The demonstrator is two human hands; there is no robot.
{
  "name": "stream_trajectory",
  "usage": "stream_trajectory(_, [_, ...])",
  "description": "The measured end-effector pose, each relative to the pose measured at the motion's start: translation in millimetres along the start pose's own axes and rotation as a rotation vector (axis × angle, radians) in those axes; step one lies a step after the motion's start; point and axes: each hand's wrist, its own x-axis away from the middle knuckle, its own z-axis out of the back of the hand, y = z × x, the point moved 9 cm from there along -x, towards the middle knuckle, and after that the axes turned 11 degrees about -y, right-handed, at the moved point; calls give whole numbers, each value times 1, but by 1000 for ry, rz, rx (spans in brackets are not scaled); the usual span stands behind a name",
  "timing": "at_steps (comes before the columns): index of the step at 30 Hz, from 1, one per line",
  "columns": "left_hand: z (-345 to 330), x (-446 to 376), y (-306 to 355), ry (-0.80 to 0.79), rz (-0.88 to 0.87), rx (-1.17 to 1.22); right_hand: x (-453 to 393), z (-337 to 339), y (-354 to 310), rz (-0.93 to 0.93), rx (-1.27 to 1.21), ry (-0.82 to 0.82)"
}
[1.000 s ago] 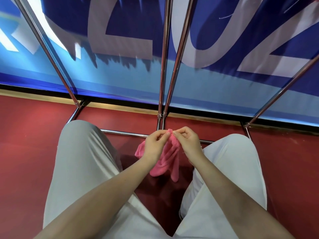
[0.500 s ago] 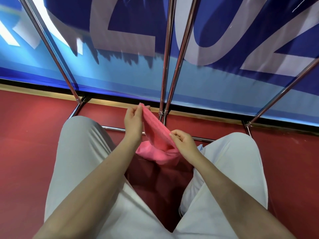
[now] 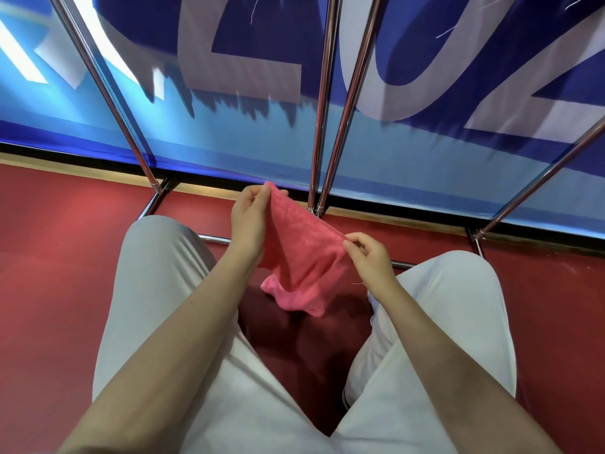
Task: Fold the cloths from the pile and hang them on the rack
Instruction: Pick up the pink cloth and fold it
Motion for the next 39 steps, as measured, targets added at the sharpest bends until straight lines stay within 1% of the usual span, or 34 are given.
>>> stream_trajectory(1, [5,-2,-1,27,14,56,1,-3,-1,-16,-100,-21])
stream_trajectory(3, [12,-4,-5,73,55,127,3,-8,-4,-16,-145,-78])
stream_trajectory(7, [19,-5,-8,103,81,189,9,-28,-4,-23,-42,-227])
stream_trajectory(10, [31,-9,-2,140,44,191,9,-34,-2,-35,-10,-243])
stream_trajectory(13, [43,-12,1,187,24,207,11,-39,0,-22,112,-277])
stream_trajectory(15, [48,-13,2,211,18,211,10,-38,9,-49,235,-280])
stream_trajectory(19, [52,-12,2,243,8,218,4,-24,25,-110,459,-191])
stream_trajectory(21, [52,-12,2,247,5,207,4,-19,27,-131,496,-145])
stream_trajectory(22, [52,-12,1,249,8,206,4,-17,28,-148,447,-122])
stream_trajectory(25, [55,-15,-10,261,47,274,3,-15,26,-196,127,-59])
stream_trajectory(28, [60,-24,-22,249,87,308,4,-9,9,-123,-90,-2])
stream_trajectory(31, [61,-25,-27,270,128,184,6,-9,-6,-15,-203,-45])
stream_trajectory(34, [49,-17,-23,232,128,-120,4,-6,-6,-13,-279,-82])
stream_trajectory(36, [28,-11,-21,119,80,-348,4,1,-7,-38,-319,-57])
stream_trajectory(37, [12,-6,-23,32,60,-440,5,7,-8,-47,-345,-29])
stream_trajectory(39, [-20,8,-39,-169,82,-546,6,18,-10,-49,-415,25])
